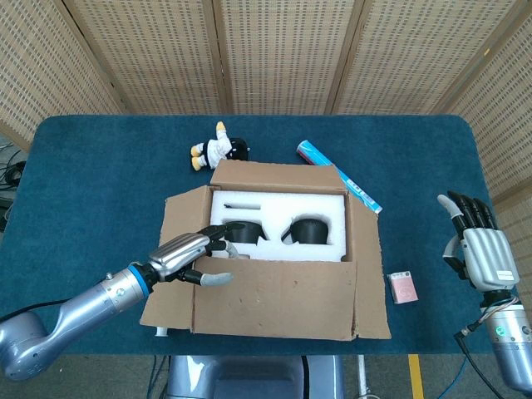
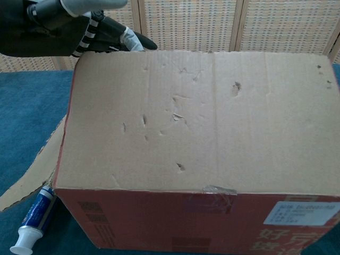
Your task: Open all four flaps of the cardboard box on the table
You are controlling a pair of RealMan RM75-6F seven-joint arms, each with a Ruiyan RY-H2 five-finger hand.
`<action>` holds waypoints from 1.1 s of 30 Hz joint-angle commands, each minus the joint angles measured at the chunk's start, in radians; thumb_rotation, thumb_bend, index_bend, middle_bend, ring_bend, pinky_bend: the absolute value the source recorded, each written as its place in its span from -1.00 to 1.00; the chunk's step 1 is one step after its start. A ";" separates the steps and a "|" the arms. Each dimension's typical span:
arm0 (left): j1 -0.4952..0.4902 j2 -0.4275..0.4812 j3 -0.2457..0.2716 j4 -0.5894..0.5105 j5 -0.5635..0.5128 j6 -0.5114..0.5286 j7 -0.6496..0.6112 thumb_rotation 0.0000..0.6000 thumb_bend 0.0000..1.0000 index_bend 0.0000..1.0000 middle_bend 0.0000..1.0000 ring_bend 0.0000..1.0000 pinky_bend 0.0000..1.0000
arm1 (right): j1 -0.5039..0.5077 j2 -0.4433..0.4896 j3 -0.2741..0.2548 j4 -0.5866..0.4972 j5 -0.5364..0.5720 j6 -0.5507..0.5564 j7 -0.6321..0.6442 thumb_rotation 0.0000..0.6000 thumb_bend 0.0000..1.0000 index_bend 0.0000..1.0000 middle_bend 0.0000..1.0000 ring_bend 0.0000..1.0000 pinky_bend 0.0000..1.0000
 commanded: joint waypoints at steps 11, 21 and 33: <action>-0.043 0.142 0.128 0.083 0.675 0.235 -1.037 -0.66 -0.77 -0.23 -1.00 -1.00 -1.00 | 0.009 -0.002 0.004 -0.013 0.011 -0.006 -0.025 1.00 1.00 -0.83 -0.89 -1.00 -1.00; -0.196 0.118 0.339 0.364 1.048 0.674 -1.534 -0.68 -0.76 -0.23 -1.00 -1.00 -1.00 | 0.009 0.002 0.006 -0.025 0.015 -0.001 -0.037 1.00 0.99 -0.83 -0.89 -1.00 -1.00; -0.257 0.104 0.467 0.386 1.100 0.799 -1.567 -0.69 -0.76 -0.23 -1.00 -1.00 -1.00 | 0.006 0.004 0.003 -0.027 0.015 0.001 -0.035 1.00 0.99 -0.83 -0.89 -1.00 -1.00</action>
